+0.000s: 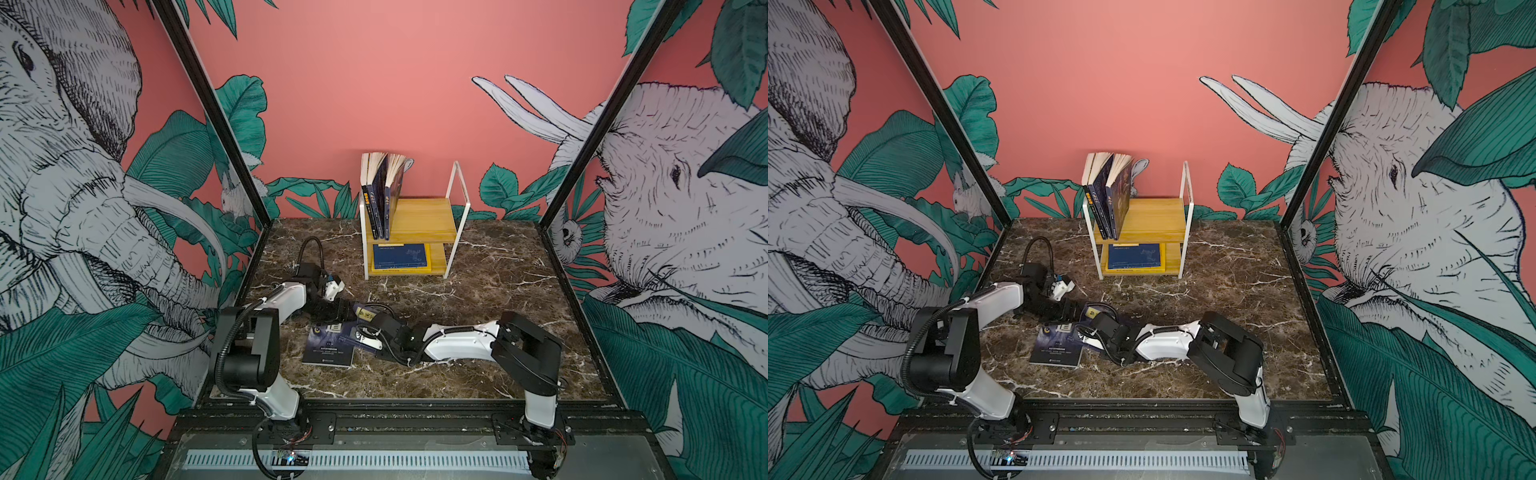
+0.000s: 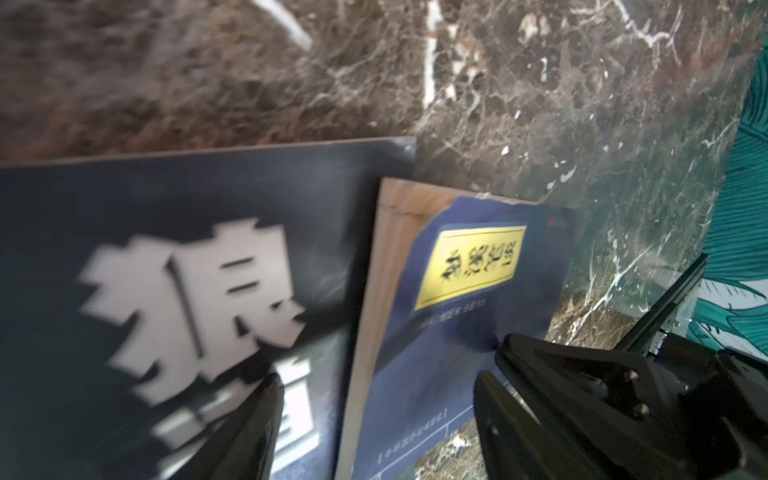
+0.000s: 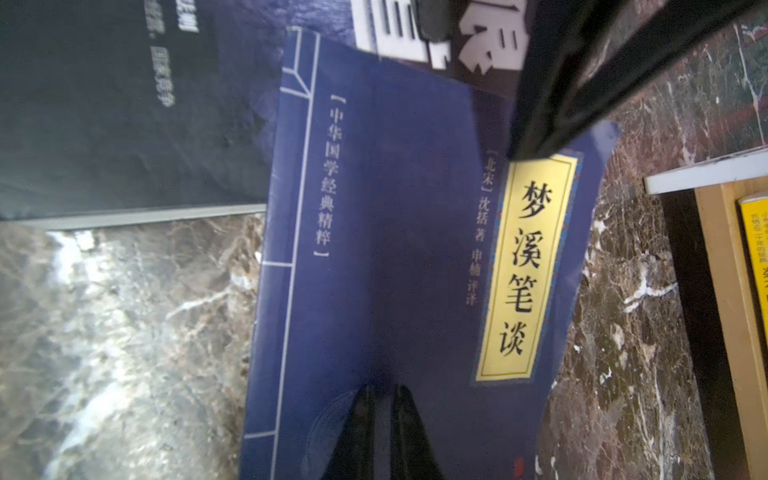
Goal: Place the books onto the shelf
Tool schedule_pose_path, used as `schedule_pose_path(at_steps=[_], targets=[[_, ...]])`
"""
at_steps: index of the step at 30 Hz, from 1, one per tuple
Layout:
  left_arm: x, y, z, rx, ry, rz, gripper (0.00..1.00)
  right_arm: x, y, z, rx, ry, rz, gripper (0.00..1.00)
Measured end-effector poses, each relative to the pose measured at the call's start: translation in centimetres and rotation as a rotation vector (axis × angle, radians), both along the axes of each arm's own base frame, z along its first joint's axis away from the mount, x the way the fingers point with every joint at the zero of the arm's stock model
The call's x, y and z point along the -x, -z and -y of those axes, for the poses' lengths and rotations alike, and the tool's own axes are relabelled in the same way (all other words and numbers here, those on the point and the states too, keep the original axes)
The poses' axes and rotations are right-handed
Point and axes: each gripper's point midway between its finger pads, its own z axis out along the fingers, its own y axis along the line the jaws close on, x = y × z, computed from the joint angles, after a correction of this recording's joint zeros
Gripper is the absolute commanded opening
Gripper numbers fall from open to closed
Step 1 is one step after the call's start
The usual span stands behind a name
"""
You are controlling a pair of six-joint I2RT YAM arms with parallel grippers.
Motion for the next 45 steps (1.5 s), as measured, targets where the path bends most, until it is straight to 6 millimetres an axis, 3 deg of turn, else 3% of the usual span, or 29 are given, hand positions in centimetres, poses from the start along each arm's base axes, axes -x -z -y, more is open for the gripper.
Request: schedule_pose_path(at_steps=[5,10,14,16,20,23,31,40,45], targets=[[-0.1,0.1,0.9,0.039,0.010,-0.017,0.66,-0.1,-0.4,0.8,-0.003,0.008,0.006,0.23],[-0.2,0.1,1.2,0.064,0.012,-0.030,0.65,0.1,-1.9,4.0,0.001,0.044,-0.002,0.21],[-0.3,0.1,1.5,0.078,0.012,-0.039,0.65,-1.0,-3.7,6.2,-0.026,0.104,0.019,0.17],[-0.3,0.0,1.6,0.082,0.013,-0.041,0.63,-1.5,-3.5,7.0,-0.010,0.127,0.027,0.16],[-0.1,0.0,2.0,0.102,0.014,-0.049,0.57,-1.3,-1.2,8.0,0.056,0.136,0.003,0.14],[0.2,-0.1,2.3,0.122,0.016,-0.064,0.51,-1.0,0.7,8.2,0.091,0.136,-0.021,0.13],[0.6,-1.4,3.2,0.207,0.007,-0.071,0.35,-1.4,0.5,6.0,0.007,0.149,-0.006,0.13],[1.3,-3.0,3.9,0.276,0.005,-0.062,0.00,-1.5,0.5,5.9,-0.015,0.160,0.002,0.13],[1.4,-3.2,4.0,0.282,0.005,-0.061,0.00,-1.3,0.2,6.5,-0.015,0.167,0.010,0.18]])
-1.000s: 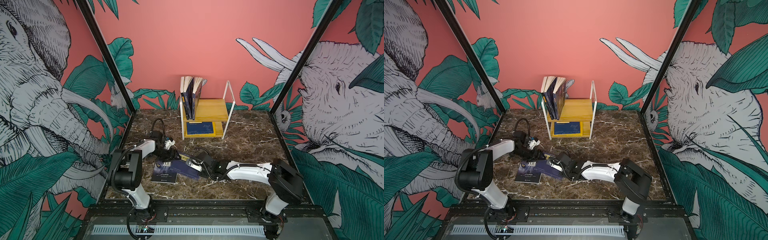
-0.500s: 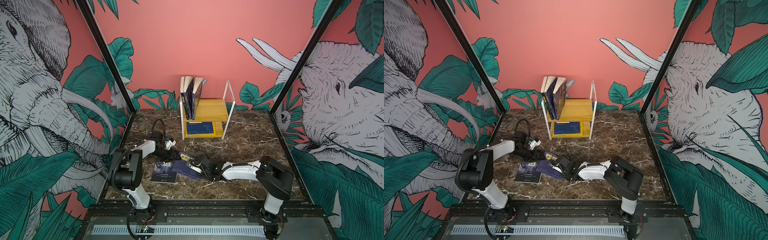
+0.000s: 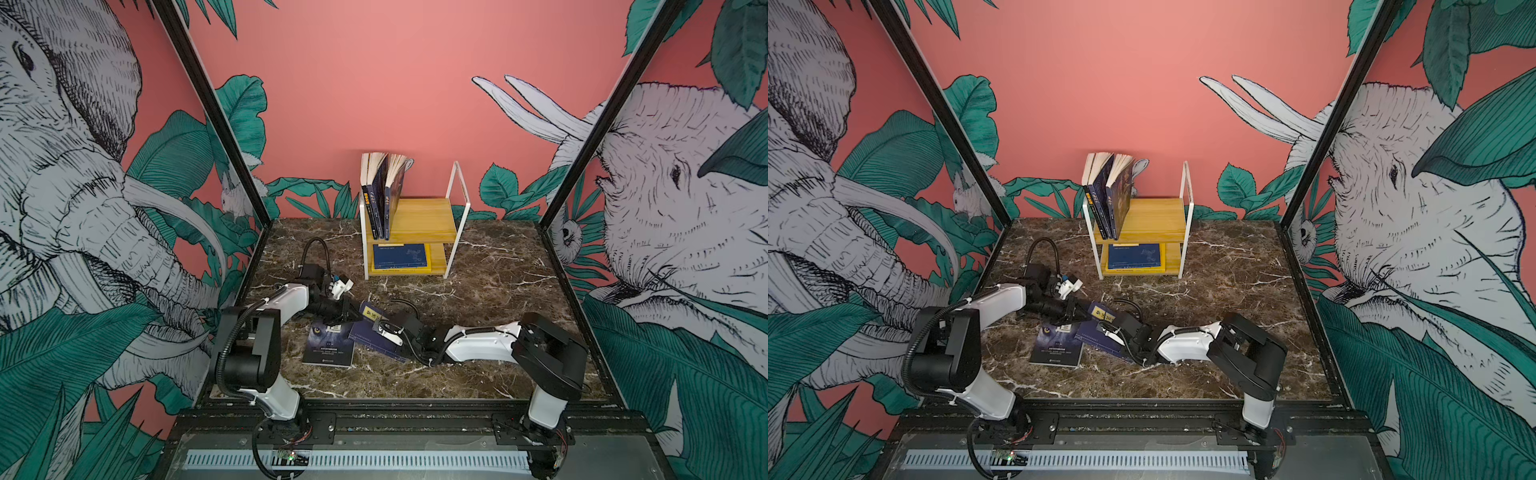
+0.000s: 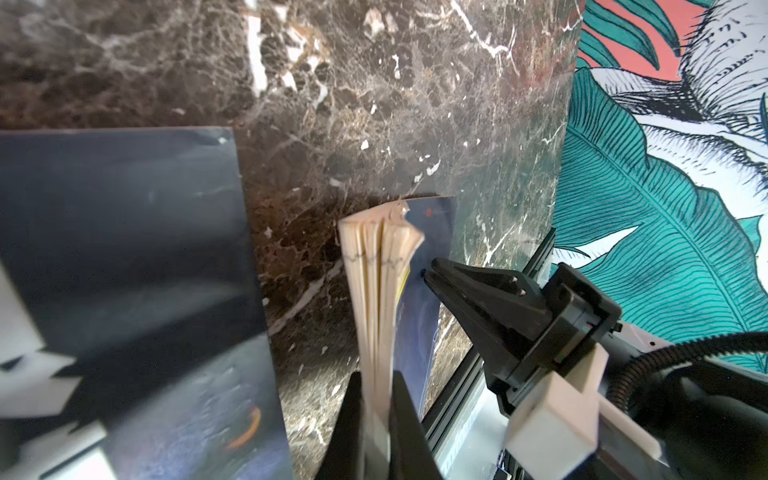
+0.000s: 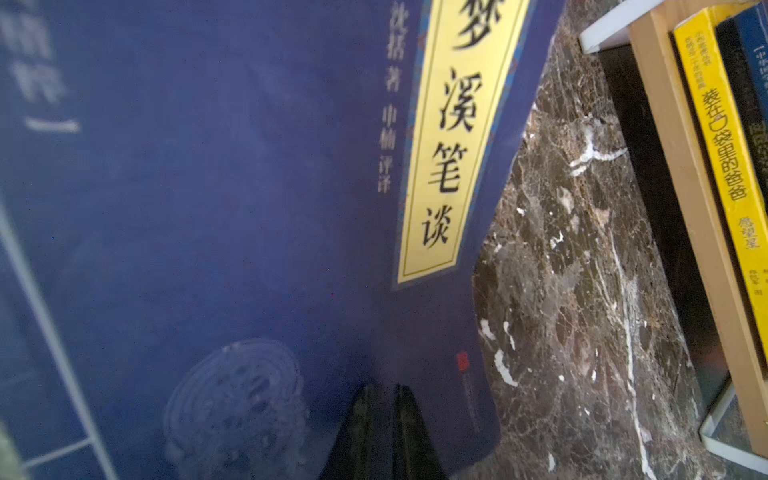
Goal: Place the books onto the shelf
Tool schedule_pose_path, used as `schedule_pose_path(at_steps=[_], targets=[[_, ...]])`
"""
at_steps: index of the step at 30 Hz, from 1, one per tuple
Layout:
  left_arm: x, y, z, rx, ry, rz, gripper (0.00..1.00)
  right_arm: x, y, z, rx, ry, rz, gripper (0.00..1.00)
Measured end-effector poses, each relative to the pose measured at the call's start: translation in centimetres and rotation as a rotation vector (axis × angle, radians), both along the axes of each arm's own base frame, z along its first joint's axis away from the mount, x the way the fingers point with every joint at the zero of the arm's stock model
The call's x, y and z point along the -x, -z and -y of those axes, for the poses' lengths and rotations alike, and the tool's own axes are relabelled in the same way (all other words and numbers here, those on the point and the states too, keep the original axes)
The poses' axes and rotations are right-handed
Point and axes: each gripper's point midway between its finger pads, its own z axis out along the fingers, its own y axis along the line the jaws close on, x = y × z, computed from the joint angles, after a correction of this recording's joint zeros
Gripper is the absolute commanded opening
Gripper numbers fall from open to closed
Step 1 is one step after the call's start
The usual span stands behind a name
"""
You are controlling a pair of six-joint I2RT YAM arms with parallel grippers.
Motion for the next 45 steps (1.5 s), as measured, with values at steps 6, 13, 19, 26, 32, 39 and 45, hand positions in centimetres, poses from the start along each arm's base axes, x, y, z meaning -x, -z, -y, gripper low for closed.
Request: schedule_pose_path(at_steps=[6,13,19,26,32,39,45], targets=[[0.0,-1.6,0.4,0.026,-0.003,0.033,0.00,1.4,-2.6,1.2,0.010,-0.007,0.039,0.35],[-0.6,-4.0,0.6,0.092,-0.050,0.061,0.00,3.6,-9.0,-0.6,-0.093,-0.040,0.179,0.47],[-1.6,-5.8,0.8,0.208,-0.112,0.043,0.00,5.0,-9.5,-2.7,-0.067,-0.069,0.240,0.62],[-1.6,-6.5,1.3,0.301,-0.140,-0.010,0.00,4.5,-7.6,-4.1,0.031,-0.060,0.323,0.62],[-1.6,-7.0,1.5,0.333,-0.133,-0.013,0.00,2.9,-7.0,-3.9,0.087,-0.010,0.415,0.45],[-1.5,-6.8,1.5,0.321,-0.122,0.002,0.00,1.4,-7.7,-3.4,0.104,0.035,0.489,0.10],[-1.6,-6.3,1.0,0.291,-0.132,0.015,0.54,1.0,-7.9,-2.9,0.106,0.036,0.550,0.00]])
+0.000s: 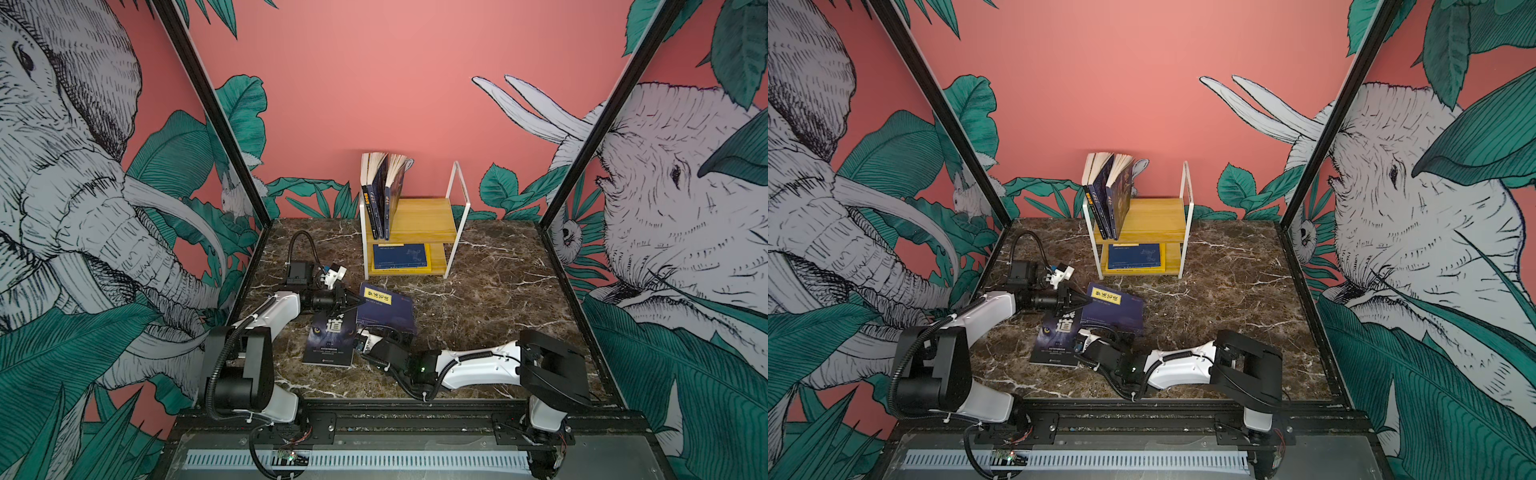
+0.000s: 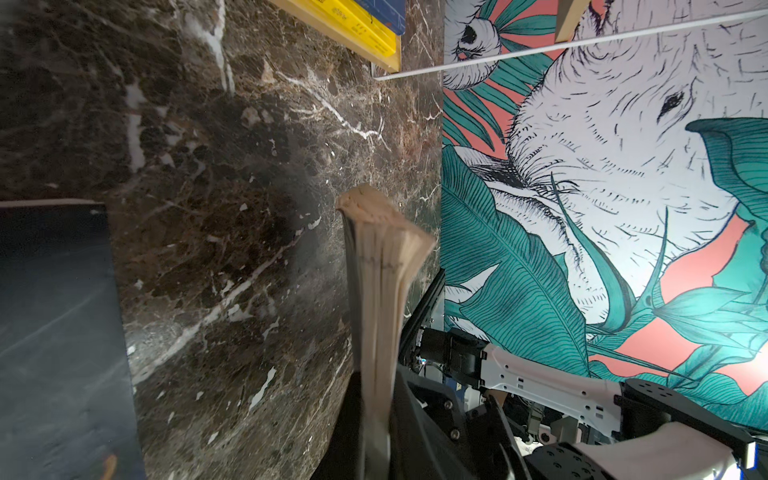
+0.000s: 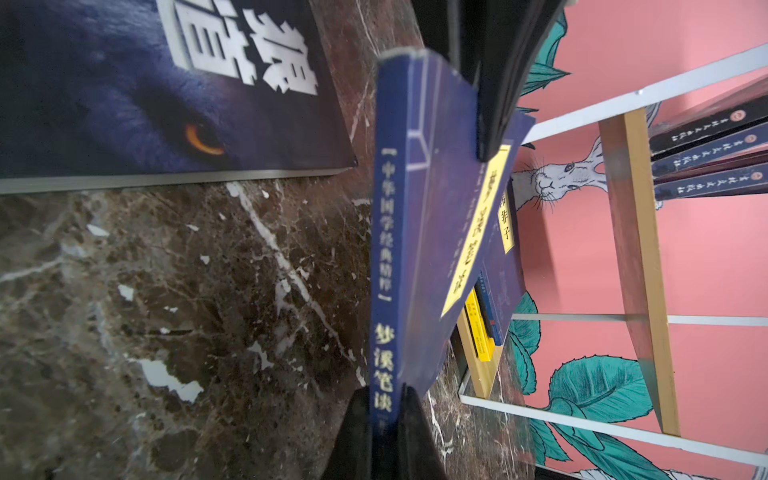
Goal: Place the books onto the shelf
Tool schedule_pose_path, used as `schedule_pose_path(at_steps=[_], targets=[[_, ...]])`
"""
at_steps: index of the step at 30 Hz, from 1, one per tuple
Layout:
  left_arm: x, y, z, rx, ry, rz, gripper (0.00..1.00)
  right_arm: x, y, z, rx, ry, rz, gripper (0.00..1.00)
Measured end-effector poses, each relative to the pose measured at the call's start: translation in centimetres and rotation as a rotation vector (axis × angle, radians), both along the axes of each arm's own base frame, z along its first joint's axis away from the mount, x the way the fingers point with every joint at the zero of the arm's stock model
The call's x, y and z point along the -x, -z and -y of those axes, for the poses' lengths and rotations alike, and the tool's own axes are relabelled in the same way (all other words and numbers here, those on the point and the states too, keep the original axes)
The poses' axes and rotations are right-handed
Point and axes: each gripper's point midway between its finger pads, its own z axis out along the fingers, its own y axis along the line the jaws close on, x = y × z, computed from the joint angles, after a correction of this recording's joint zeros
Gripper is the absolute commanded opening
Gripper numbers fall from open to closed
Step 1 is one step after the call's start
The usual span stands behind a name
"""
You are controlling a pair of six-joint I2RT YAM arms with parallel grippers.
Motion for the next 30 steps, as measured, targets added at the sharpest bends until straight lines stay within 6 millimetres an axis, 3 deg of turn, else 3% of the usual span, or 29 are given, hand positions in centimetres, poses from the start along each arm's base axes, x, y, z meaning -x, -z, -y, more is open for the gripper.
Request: schedule_pose_path(at_steps=[2,3,11,16,23,30], targets=[[0.2,0.0,-0.2,-0.014,-0.002,0.005,0.94,-0.3,0.0,0.6,0.017,0.012,0.024,0.00],[0.2,-0.1,-0.4,-0.022,-0.006,0.013,0.99,-0.3,0.0,0.8,0.031,0.014,0.034,0.00],[0.3,-4.4,-4.2,-0.130,-0.128,0.309,0.99,-1.3,-0.6,2.6,0.140,0.044,0.161,0.00],[1.1,-6.7,-6.9,-0.288,-0.213,0.574,0.99,-2.3,-1.2,2.1,0.194,0.041,0.276,0.00],[2.3,-6.5,-11.2,-0.466,-0.393,0.760,0.99,-5.0,0.8,1.8,0.327,0.026,0.405,0.00],[1.7,-5.8,-12.6,-0.499,-0.435,0.756,0.99,-9.1,-1.3,3.5,0.388,0.096,0.497,0.00]])
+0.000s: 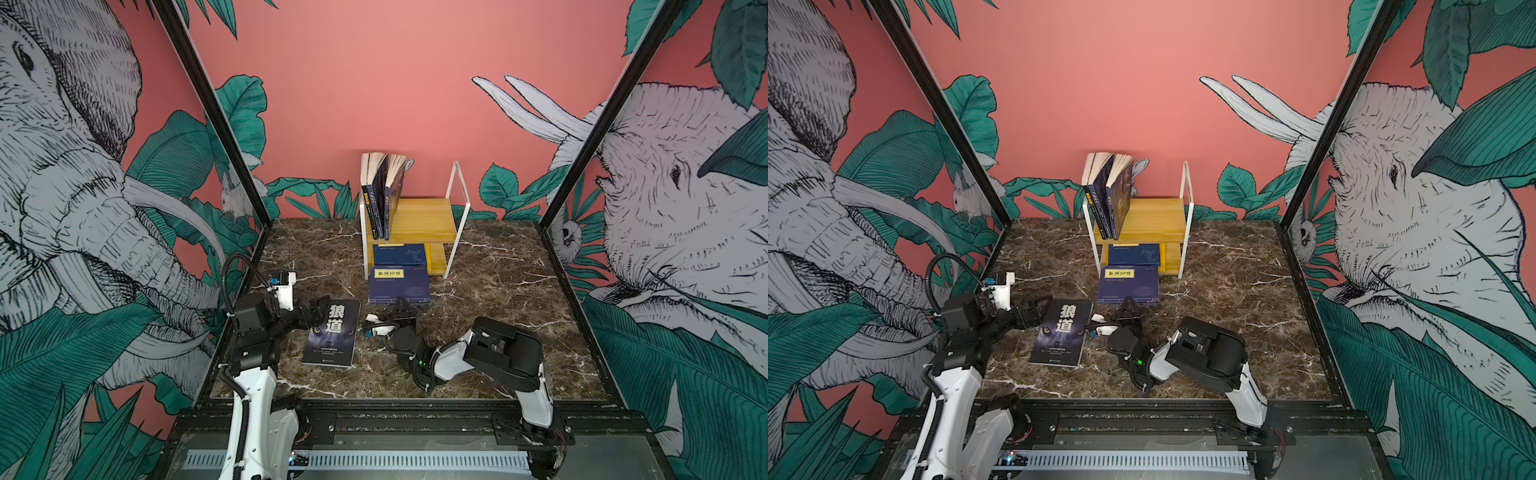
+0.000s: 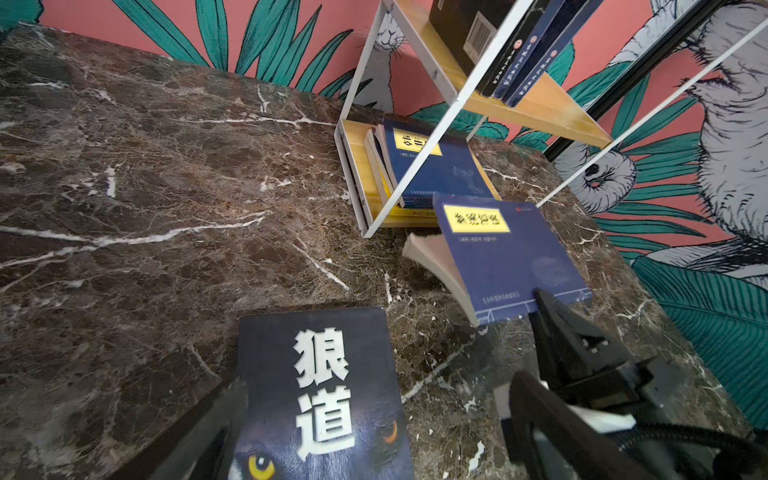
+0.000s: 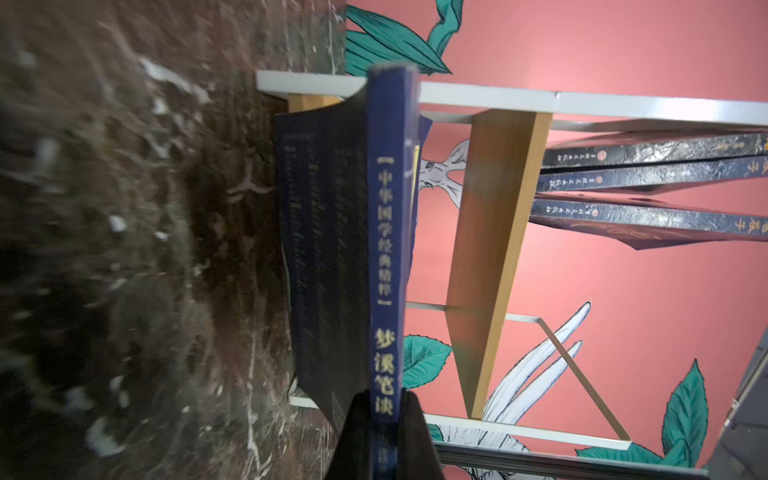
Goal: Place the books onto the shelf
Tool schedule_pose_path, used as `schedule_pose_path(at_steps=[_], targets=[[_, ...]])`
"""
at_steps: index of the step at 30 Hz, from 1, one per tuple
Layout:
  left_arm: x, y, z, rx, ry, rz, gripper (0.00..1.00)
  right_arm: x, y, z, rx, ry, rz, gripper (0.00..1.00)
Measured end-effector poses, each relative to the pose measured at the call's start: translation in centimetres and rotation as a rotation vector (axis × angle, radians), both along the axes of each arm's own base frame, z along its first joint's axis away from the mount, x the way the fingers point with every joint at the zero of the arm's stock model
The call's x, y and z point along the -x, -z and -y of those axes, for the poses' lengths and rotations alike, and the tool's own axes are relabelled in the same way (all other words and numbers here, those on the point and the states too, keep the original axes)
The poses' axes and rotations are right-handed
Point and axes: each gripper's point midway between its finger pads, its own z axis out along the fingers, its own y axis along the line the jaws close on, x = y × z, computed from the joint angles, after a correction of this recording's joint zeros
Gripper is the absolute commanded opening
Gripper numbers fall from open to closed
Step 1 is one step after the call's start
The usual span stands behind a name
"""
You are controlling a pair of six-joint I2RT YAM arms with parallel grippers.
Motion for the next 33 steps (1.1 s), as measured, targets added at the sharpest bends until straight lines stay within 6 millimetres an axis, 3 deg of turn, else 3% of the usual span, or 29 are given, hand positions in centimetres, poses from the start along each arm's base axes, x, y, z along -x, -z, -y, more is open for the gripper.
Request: schedule_pose_path(at_steps=[5,19,26,33], targets=[[-0.1,-0.4,-0.1,-0.015,0.002,0.027,0.99,-2.8,-0.5,0.5,0.026,0.019,0.032,0.00],[0.4,-1.6,0.2,-0.052,0.028,0.093,0.99,-9.2,-2.4,-0.7,-0.059,-0.015,-0.010,0.00],[0.7,-1.9,0.6,-0.057,0.048,0.110,0.99,-10.9,-0.8,-0.4,-0.057,-0.015,-0.109,0.00],[0.9,-2.1,1.2,-0.057,0.076,0.120,0.99,-10.8,0.9,-0.3,-0.022,-0.018,-0.191,0.00]])
